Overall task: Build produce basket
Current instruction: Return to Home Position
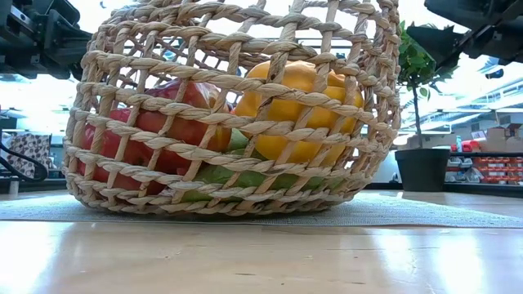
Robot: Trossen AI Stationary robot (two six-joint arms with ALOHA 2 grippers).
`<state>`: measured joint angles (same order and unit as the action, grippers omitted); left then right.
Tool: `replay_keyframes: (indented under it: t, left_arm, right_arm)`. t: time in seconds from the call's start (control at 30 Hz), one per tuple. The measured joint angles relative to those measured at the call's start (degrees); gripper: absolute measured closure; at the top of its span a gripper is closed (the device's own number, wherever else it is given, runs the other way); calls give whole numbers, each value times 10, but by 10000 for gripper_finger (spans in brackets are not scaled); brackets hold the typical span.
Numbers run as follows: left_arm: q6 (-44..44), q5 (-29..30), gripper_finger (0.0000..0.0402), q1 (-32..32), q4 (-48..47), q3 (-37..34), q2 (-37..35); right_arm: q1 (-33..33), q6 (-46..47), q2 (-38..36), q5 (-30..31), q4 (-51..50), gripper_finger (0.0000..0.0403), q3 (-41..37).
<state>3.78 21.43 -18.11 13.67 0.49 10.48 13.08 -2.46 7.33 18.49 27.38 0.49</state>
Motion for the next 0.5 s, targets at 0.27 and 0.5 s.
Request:
replay_keyframes:
  t: [0.27, 0.5]
  left_arm:
    - [0, 0, 256, 0, 0, 0, 0]
    - [0, 0, 249, 0, 0, 0, 0]
  right_arm:
    - [0, -7, 0, -2, 0, 127, 0]
    - [0, -7, 0, -3, 0, 128, 1]
